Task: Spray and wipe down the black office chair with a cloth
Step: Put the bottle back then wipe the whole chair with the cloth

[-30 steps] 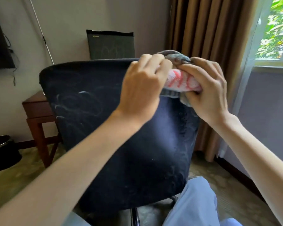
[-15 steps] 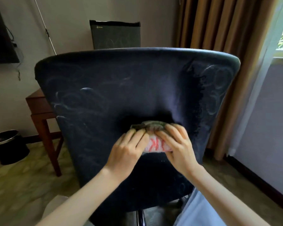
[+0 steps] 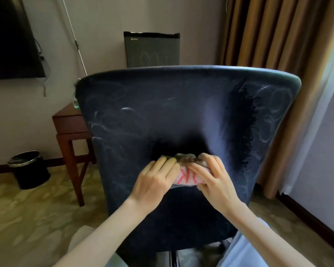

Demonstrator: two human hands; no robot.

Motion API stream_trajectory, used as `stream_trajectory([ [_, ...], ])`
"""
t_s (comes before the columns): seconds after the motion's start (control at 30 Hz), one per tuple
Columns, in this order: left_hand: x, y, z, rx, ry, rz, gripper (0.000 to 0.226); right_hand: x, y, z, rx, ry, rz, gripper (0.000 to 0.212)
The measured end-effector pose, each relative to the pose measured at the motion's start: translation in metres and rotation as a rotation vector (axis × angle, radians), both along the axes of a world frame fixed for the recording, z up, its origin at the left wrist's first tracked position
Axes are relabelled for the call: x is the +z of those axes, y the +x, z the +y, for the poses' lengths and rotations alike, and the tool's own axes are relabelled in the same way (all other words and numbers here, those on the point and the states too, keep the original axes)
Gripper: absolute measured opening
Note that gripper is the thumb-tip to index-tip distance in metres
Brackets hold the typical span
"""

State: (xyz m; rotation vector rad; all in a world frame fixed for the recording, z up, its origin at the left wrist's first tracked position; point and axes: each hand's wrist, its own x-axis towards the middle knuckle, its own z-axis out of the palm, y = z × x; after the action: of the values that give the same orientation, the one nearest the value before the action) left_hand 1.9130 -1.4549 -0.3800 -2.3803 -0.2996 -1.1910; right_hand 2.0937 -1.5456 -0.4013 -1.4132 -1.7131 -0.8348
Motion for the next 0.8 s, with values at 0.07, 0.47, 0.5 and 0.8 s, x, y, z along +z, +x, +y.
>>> stream_trajectory([
  [0.07, 0.05, -0.02, 0.002, 0.038, 0.055, -0.107, 0.019, 0.061, -0.018, 0.007, 0.029, 0.125, -0.068, 0.042],
  [0.47, 0.13, -0.115, 0.038, 0.17, 0.071, -0.323, 0.025, 0.164, -0.112, 0.052, 0.021, 0.423, -0.307, 0.033],
  [0.5, 0.11, -0.111, 0.043, 0.185, 0.044, -0.313, 0.028, 0.143, -0.107, 0.056, 0.032, 0.392, -0.324, 0.036],
  [0.8, -0.074, -0.087, 0.055, 0.152, -0.24, -0.092, 0.033, -0.058, -0.079, 0.068, 0.018, 0.095, -0.312, 0.03],
])
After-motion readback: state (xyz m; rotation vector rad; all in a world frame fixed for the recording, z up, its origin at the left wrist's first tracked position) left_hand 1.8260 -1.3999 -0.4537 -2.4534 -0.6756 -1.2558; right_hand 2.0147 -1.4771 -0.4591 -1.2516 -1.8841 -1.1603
